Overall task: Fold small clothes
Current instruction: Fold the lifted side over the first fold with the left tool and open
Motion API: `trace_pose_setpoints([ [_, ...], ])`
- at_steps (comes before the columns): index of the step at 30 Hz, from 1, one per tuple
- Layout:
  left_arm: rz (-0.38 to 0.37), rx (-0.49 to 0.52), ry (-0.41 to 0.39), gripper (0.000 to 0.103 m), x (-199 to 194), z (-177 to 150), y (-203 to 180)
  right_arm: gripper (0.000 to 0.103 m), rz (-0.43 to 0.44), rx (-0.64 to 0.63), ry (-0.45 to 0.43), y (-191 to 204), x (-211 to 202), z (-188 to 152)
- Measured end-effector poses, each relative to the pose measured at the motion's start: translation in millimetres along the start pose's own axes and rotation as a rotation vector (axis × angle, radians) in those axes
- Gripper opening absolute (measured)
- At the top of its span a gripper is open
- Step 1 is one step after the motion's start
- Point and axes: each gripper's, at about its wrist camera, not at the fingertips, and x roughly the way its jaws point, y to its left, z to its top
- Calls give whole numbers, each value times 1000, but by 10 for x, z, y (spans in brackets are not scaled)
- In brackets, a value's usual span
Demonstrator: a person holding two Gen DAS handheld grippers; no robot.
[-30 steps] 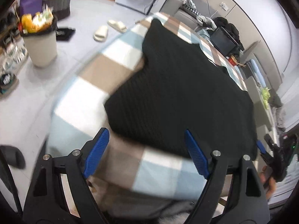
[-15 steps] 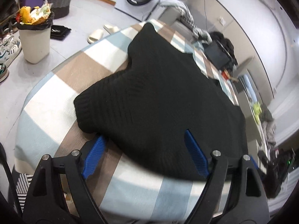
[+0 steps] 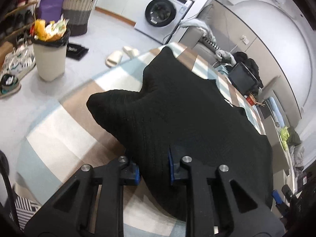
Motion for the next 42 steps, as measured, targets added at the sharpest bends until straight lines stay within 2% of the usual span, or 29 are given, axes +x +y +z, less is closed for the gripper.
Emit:
trace_pose_setpoints([
  [6, -1, 66, -39, 16, -89, 105, -105, 91, -12, 11, 2, -63, 4, 18],
  [10, -21, 190, -102, 16, -194, 215, -484, 91, -19, 7, -1, -83, -10, 30],
  [14, -100, 308, -166, 16, -301, 294, -1006, 91, -26, 22, -9, -138, -48, 47],
  [17, -192, 393, -176, 16, -337, 280, -1471, 91, -36, 35, -22, -193, -109, 74],
  [21, -370, 498, -119, 16, -327, 69, -2130, 91, -57, 56, -55, -303, -263, 122],
  [22, -424, 537, -88, 16, -310, -41, -2315, 91, -64, 61, -63, -333, -303, 130],
  [24, -485, 584, -44, 16, -292, -243, -2555, 91, -92, 75, -79, -407, -395, 148],
  [26, -566, 653, 43, 18, -218, -490, -2769, 91, -115, 86, -91, -480, -485, 157],
  [27, -591, 679, 89, 21, -163, -582, -2830, 91, -129, 90, -96, -517, -524, 165],
  [29, -640, 733, 195, 42, -71, -779, -2880, 91, -162, 97, -99, -606, -586, 177],
  [31, -652, 744, 224, 53, -63, -866, -2806, 91, -187, 106, -94, -675, -619, 176],
  [32, -656, 752, 215, 64, -82, -877, -2730, 91, -195, 112, -93, -705, -630, 171],
  [34, -635, 765, 182, 74, -162, -872, -2622, 91, -199, 122, -89, -731, -631, 166],
  [37, -585, 753, 136, 76, -218, -736, -2386, 91, -186, 115, -73, -698, -593, 166],
  [40, -468, 726, 98, 77, -148, -582, -2130, 91, -144, 90, -35, -577, -471, 172],
  [42, -411, 702, 110, 77, -1, -452, -1950, 89, -93, 72, -1, -494, -374, 161],
])
